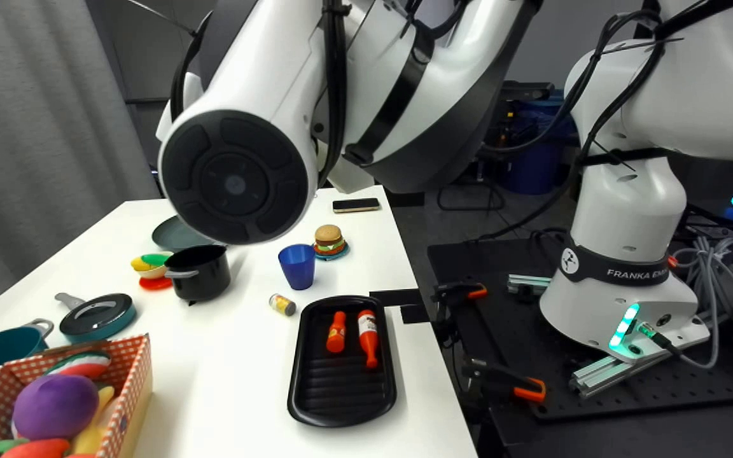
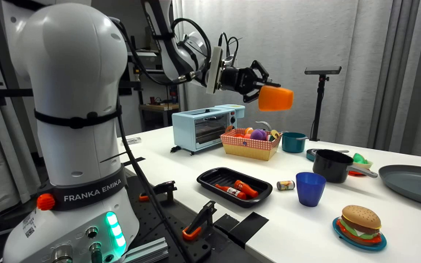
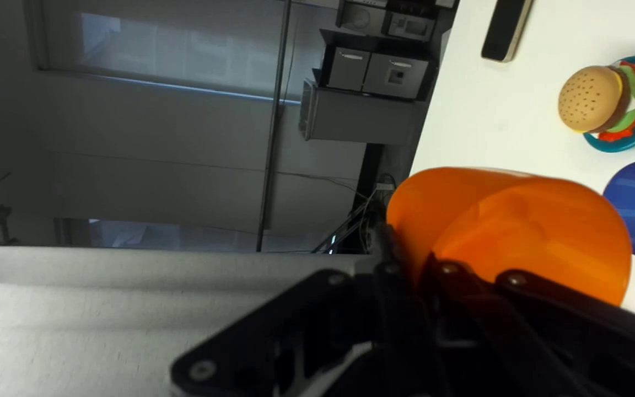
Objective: Pour the potato chips out of the orange cup and onto the black tray, pour the potato chips from the dark blue cup and onto the black tray
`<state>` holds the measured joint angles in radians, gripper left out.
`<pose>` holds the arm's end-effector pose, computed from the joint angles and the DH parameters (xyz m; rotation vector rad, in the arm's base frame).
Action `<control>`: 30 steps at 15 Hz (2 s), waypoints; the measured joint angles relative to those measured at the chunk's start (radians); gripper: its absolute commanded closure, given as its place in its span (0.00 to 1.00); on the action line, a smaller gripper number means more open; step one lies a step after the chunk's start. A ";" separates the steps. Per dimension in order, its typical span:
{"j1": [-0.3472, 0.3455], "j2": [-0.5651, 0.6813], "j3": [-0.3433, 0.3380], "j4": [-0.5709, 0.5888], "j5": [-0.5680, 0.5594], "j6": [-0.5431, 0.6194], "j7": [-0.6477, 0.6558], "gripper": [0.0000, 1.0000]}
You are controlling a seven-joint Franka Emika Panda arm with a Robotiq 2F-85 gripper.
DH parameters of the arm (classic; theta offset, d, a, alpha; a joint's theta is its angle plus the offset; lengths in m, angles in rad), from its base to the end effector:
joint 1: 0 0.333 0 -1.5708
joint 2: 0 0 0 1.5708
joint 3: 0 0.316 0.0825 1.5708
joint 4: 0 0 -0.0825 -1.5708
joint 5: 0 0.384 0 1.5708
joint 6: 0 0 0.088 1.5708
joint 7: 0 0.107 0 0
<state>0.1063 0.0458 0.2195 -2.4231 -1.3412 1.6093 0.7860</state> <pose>0.4487 0.0453 0.3087 1.7352 0.2537 0.0342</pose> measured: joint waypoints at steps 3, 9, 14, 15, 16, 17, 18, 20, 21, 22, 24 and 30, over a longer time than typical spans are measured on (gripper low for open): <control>0.013 0.021 0.000 0.011 -0.034 -0.043 0.000 0.98; 0.031 0.050 0.000 0.022 -0.098 -0.122 0.000 0.98; 0.043 0.062 0.000 0.000 -0.122 -0.178 0.012 0.98; 0.043 0.062 0.000 -0.010 -0.122 -0.185 0.018 0.98; 0.044 0.062 0.000 -0.020 -0.122 -0.194 0.025 0.98; 0.045 0.062 0.000 -0.029 -0.123 -0.204 0.030 0.98; 0.047 0.062 0.000 -0.038 -0.129 -0.216 0.035 0.98; 0.048 0.062 0.000 -0.052 -0.147 -0.239 0.039 0.98; 0.048 0.062 0.000 -0.058 -0.158 -0.247 0.040 0.98; 0.048 0.062 0.000 -0.063 -0.170 -0.255 0.040 0.98; 0.050 0.064 0.002 -0.073 -0.206 -0.271 0.040 0.98; 0.093 0.094 0.013 -0.073 -0.213 -0.313 0.042 0.98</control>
<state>0.1992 0.1397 0.2322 -2.4961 -1.5538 1.2962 0.8285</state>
